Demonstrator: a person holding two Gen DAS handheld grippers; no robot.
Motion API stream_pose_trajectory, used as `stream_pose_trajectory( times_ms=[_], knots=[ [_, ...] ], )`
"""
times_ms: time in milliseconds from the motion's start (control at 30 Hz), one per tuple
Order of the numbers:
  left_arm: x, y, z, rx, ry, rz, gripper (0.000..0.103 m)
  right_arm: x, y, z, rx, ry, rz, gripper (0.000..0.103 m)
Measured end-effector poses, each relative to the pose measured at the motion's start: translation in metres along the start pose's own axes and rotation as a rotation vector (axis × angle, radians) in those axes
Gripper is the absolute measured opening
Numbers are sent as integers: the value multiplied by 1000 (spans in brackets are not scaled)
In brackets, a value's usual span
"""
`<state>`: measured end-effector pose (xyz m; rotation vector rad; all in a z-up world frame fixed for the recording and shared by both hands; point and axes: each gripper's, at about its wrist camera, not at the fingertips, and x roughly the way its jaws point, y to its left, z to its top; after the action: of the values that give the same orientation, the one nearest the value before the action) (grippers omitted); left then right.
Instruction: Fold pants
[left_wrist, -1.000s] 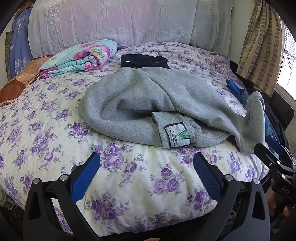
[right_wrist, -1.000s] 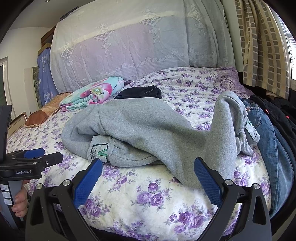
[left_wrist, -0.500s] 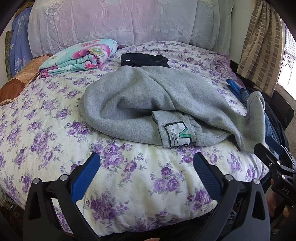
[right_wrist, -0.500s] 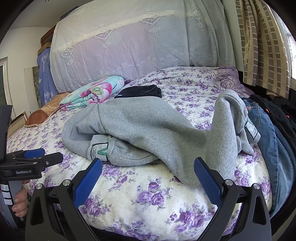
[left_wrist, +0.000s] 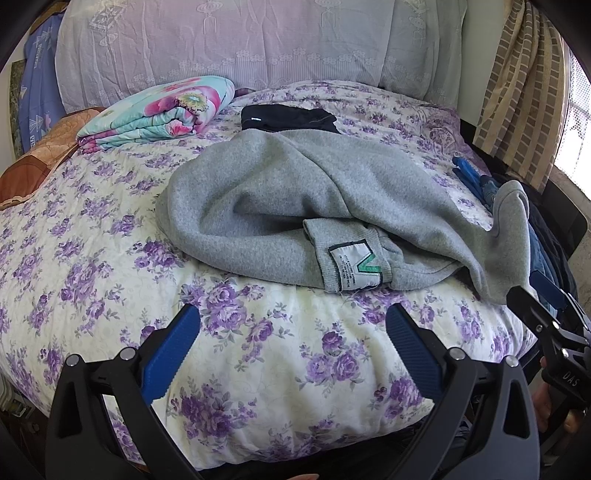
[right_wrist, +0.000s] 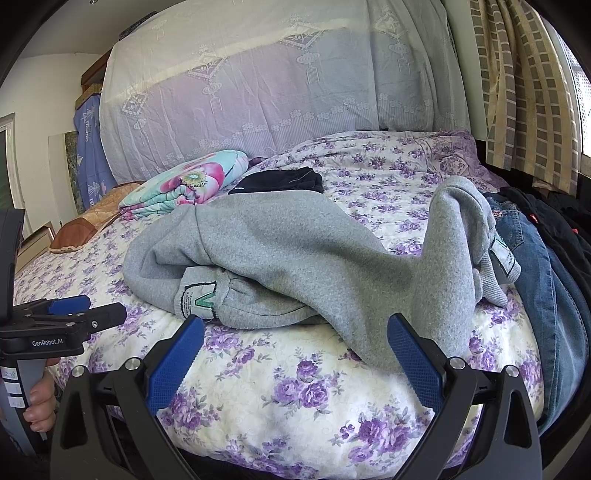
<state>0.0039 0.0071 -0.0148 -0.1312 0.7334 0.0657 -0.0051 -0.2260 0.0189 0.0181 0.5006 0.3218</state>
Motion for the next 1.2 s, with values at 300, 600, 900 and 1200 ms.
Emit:
stream_pose_trajectory(
  times_ms=[300, 600, 900, 1200],
  knots=[
    [0, 0, 0, -1, 1, 0, 98, 1, 2, -2, -3, 2, 2, 99],
    [1, 0, -2, -2, 6, -1, 98, 2, 4, -6, 1, 11, 3, 99],
    [6, 4, -8, -25, 32, -19, 98, 5, 1, -6, 17, 28, 12, 99],
    [19, 33, -4, -113, 66, -39, 98, 8, -48, 2, 133, 13, -56, 99]
  ],
)
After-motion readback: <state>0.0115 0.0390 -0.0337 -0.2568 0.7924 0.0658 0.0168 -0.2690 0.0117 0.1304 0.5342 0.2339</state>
